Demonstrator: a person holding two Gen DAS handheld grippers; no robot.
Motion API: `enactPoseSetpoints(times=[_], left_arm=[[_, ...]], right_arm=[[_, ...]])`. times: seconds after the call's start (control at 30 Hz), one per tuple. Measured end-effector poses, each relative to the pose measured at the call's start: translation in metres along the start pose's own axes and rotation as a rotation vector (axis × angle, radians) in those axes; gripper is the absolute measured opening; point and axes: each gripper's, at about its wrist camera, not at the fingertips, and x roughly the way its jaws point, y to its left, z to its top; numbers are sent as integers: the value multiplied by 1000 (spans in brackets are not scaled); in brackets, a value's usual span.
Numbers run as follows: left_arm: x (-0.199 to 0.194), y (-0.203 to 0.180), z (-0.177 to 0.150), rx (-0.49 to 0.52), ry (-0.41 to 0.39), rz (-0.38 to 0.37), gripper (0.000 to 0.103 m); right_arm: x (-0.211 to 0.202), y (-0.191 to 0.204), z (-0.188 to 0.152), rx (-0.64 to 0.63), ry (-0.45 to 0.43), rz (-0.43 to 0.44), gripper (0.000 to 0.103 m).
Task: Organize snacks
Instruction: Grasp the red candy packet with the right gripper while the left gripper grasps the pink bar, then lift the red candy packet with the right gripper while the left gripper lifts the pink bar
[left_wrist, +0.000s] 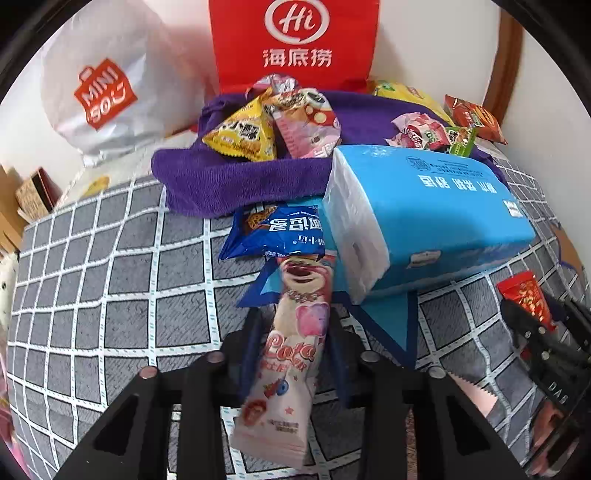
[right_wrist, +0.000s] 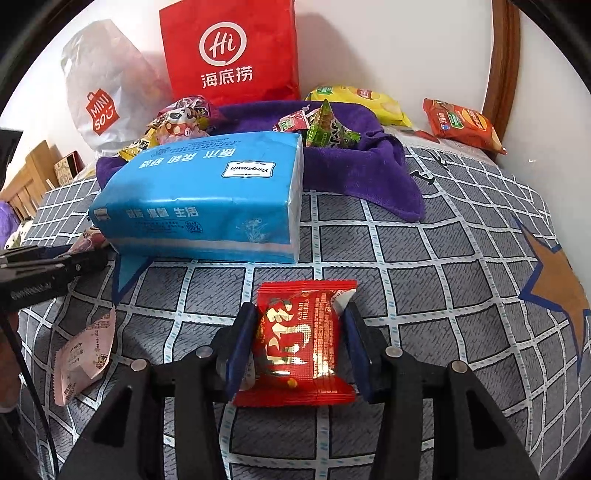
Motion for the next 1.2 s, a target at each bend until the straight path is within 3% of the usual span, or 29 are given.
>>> enactPoseSetpoints(times=[0.27,1.2], left_arm=[[-5,2,-13,-17,-98,18,28],[-4,5,-14,-48,-101,-34,34]], right_arm=[[1,-2,-1,-3,0,-1,47],[1,0,-1,-26,1,-9,47]])
